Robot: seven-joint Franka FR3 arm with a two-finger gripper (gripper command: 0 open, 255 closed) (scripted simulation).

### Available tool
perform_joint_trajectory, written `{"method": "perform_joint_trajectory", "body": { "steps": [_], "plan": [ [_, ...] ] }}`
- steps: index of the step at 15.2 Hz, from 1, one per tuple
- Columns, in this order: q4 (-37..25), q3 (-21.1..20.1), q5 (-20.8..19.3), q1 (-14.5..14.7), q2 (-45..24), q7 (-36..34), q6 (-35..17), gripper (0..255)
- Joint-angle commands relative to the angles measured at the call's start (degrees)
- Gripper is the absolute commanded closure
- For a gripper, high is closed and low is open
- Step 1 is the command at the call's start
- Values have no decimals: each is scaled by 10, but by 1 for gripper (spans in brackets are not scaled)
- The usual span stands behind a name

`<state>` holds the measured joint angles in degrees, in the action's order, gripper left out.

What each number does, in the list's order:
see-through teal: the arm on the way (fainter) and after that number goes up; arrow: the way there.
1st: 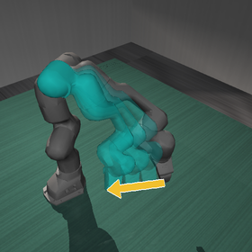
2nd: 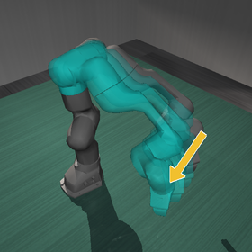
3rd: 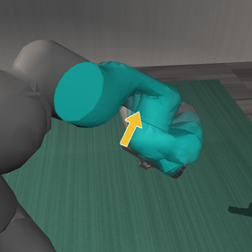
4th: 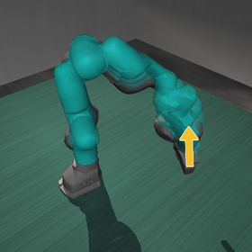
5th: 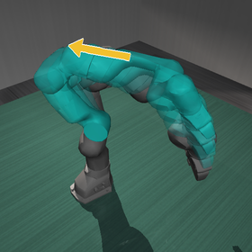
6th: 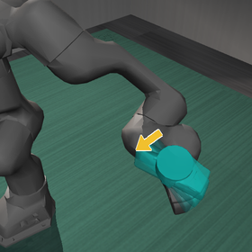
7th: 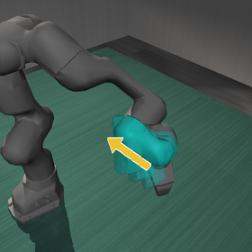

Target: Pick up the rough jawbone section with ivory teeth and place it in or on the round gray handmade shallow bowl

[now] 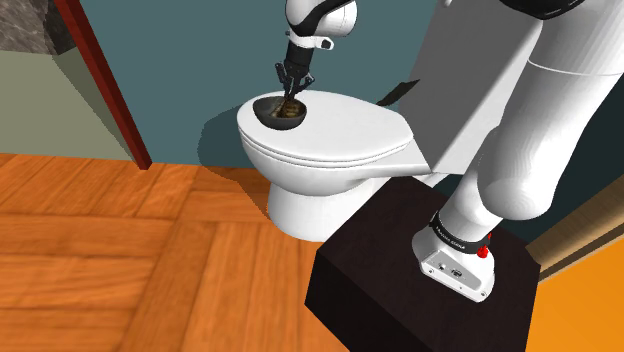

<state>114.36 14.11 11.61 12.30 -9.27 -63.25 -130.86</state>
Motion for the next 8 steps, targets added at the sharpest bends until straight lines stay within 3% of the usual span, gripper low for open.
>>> {"method": "perform_joint_trajectory", "body": {
  "steps": [1, 8],
  "plan": [
    [0, 0, 0, 0, 0, 0, 0, 255],
    [-11, 1, -6, 1, 10, -6, 20, 255]
  ]
}}
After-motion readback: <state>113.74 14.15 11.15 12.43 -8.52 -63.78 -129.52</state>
